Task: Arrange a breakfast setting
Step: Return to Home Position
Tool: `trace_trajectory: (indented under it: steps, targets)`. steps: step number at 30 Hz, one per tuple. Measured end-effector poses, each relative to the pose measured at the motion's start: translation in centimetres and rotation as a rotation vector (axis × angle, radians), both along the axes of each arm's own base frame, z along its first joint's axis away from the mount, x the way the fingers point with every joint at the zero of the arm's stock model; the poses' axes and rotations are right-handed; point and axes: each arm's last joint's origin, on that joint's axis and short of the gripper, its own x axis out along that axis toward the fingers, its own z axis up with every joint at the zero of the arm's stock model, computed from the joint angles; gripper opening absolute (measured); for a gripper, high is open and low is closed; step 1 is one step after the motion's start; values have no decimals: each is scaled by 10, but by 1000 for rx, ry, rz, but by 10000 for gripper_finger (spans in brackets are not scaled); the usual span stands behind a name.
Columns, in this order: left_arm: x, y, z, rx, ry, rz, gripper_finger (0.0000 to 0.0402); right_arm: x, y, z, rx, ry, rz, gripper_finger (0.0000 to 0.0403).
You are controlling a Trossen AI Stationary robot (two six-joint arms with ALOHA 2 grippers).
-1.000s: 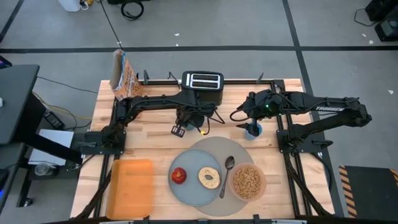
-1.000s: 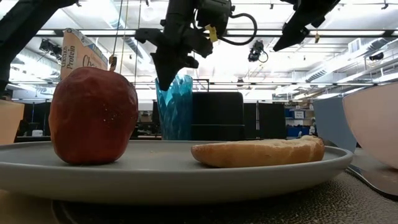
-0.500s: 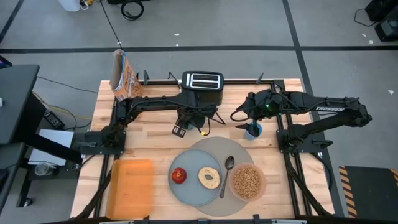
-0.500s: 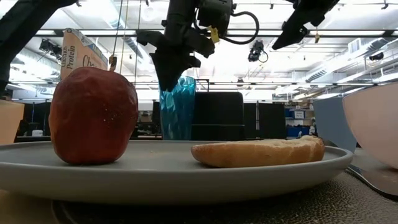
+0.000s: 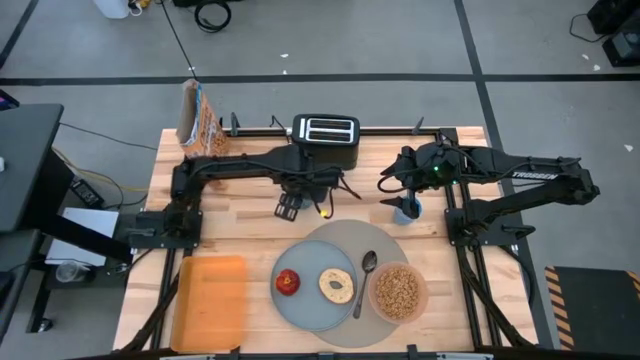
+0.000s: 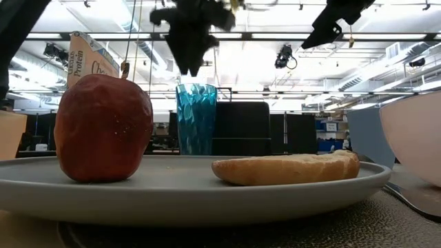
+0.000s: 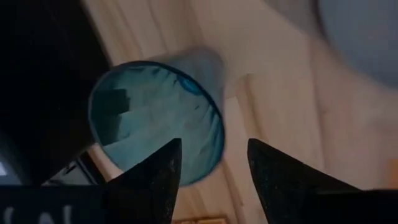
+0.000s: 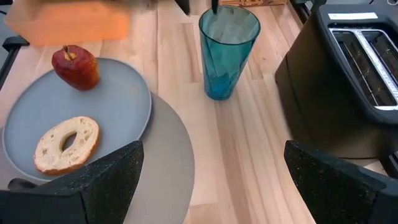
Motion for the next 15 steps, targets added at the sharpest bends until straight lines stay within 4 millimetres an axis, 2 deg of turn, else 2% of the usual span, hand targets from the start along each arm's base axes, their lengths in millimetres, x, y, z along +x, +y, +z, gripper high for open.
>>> trace_trajectory:
  steps: [4,9,11,15]
  targets:
    - [-10,-7,26,-38,-134,55,191,-1,0,0,-11,1,8,396]
    - [-27,-19,58,-135,-443,3,186,-18,2,7,-28,-72,9,395]
    - [-41,-22,61,-151,-554,-26,182,-29,3,3,-29,-128,2,392]
    - [-86,-24,47,-177,-725,-32,176,-49,4,-14,-40,-311,-21,390]
